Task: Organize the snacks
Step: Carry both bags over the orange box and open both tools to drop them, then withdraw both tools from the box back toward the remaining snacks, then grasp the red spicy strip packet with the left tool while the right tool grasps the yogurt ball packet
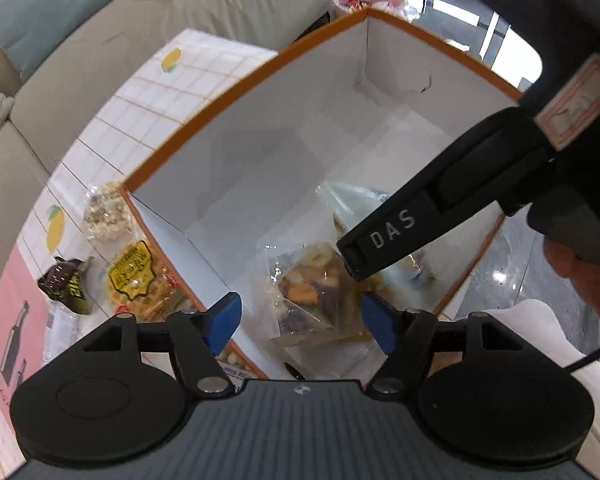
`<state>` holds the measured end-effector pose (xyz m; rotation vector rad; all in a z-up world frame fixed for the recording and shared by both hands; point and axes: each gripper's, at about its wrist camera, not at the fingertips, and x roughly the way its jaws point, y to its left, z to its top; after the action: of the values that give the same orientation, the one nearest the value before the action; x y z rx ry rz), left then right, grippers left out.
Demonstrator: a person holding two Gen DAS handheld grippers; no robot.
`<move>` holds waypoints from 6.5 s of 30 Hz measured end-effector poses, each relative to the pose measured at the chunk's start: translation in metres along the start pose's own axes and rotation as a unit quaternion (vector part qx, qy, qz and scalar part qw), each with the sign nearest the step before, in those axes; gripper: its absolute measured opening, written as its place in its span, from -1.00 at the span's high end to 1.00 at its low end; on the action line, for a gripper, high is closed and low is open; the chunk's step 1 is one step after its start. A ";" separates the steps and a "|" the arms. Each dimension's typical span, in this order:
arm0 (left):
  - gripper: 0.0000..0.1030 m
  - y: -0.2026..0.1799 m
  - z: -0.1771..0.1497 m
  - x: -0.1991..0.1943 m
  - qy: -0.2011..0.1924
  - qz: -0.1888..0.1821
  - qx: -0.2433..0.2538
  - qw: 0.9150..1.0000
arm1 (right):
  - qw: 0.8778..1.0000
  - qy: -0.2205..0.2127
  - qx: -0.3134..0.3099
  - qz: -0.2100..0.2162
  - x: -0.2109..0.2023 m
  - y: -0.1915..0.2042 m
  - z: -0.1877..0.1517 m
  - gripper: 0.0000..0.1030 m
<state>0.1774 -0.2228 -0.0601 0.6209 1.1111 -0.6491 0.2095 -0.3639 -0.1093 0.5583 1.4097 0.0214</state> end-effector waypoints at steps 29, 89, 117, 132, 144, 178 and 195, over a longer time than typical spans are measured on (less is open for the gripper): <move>-0.58 0.075 -0.153 -0.119 -0.152 0.067 -0.246 0.955 | 0.941 -0.266 -0.202 -0.052 -0.100 0.113 -0.140 -0.51; 0.98 0.151 -0.248 0.030 -0.104 0.008 -0.416 0.903 | 0.873 -0.225 -0.416 -0.120 0.110 0.200 -0.197 1.00; -0.21 0.101 -0.269 -0.020 -0.071 0.067 -0.238 0.966 | 0.916 -0.175 -0.351 -0.089 0.084 0.174 -0.218 0.81; -0.46 0.091 -0.248 0.026 -0.059 0.042 -0.109 0.991 | 0.949 -0.168 -0.261 -0.051 0.093 0.163 -0.192 0.09; -0.18 0.116 -0.264 0.022 -0.048 0.067 -0.283 0.955 | 0.949 -0.164 -0.264 -0.044 0.106 0.171 -0.181 0.91; -0.24 0.123 -0.294 0.012 -0.024 0.073 -0.415 0.907 | 0.972 -0.126 -0.188 -0.069 0.080 0.157 -0.184 -0.40; 0.14 0.122 -0.284 0.014 -0.043 0.090 -0.388 0.916 | 0.949 -0.145 -0.259 -0.104 0.108 0.172 -0.181 -0.19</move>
<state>0.1016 0.0639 -0.1478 0.0011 1.1027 -0.0401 0.1142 -0.1129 -0.1537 -0.0272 1.1064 0.1311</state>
